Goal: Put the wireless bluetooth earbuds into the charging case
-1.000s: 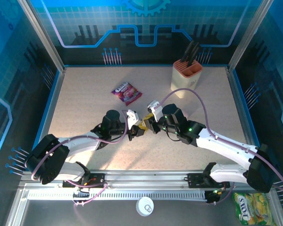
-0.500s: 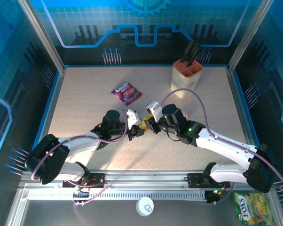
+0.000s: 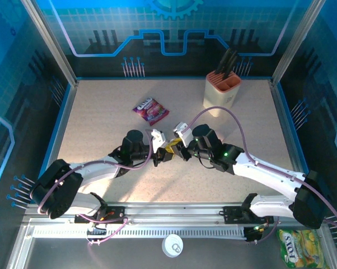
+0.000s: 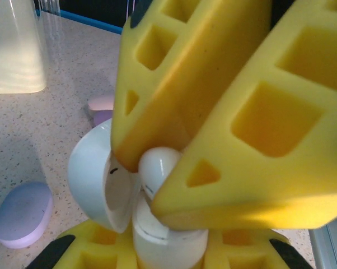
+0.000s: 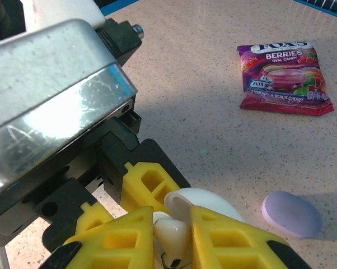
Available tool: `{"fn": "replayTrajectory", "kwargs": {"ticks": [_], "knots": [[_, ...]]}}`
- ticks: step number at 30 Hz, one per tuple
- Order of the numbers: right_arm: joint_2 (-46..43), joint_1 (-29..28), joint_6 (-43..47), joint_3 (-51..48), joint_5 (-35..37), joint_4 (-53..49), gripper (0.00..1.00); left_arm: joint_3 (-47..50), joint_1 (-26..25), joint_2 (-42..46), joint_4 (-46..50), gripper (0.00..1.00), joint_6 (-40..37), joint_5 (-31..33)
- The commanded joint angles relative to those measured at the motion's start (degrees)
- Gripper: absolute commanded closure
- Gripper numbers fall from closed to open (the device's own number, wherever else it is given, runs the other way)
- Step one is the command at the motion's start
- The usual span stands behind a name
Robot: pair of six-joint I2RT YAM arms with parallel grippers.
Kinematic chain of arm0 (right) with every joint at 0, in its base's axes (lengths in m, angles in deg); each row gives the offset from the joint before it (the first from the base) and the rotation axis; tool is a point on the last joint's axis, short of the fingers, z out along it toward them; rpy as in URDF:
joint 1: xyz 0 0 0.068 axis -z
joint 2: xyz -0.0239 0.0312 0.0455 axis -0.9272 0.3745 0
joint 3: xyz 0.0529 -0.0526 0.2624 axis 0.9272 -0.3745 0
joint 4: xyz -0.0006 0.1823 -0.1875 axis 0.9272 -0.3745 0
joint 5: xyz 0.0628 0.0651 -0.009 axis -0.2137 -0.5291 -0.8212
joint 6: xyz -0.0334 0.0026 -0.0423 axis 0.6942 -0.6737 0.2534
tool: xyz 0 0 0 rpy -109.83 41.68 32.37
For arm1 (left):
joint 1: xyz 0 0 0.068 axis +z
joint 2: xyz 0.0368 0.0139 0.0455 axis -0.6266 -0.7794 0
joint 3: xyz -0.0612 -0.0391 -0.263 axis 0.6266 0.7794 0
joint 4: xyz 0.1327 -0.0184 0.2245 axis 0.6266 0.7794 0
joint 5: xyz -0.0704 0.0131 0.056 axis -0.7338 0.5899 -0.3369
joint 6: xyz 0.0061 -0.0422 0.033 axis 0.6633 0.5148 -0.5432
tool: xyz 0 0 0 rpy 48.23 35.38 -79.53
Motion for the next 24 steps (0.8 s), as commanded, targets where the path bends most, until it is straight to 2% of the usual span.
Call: {"fn": "replayTrajectory", "kwargs": {"ticks": [1,3,7,15,21,24], "knots": [[0.99,-1.05,0.78,-1.31,-2.52,-1.63,0.81,-1.92,-0.52,0.1,-3.39,0.81,0.77,-1.36],[0.78,-1.05,0.22,-1.77,-2.14,-1.33,0.81,-1.75,-0.52,0.3,-3.33,0.81,0.77,-1.37],[-0.61,-1.17,-1.16,-1.63,-1.65,-1.16,0.68,-1.58,-0.46,0.3,-3.38,0.81,0.46,-1.27],[-7.5,1.22,-2.79,-2.76,-1.15,-0.93,0.51,-0.87,-0.51,0.08,-3.93,0.81,0.03,-1.0],[-11.4,5.2,-8.6,-4.08,-4.37,1.35,0.47,-1.46,-0.6,0.32,-1.05,0.82,-2.36,-1.52],[-9.62,6.68,-12.71,-1.31,-2.85,-0.88,0.5,-1.36,-0.62,-0.14,-0.79,0.82,-4.09,-1.07]]}}
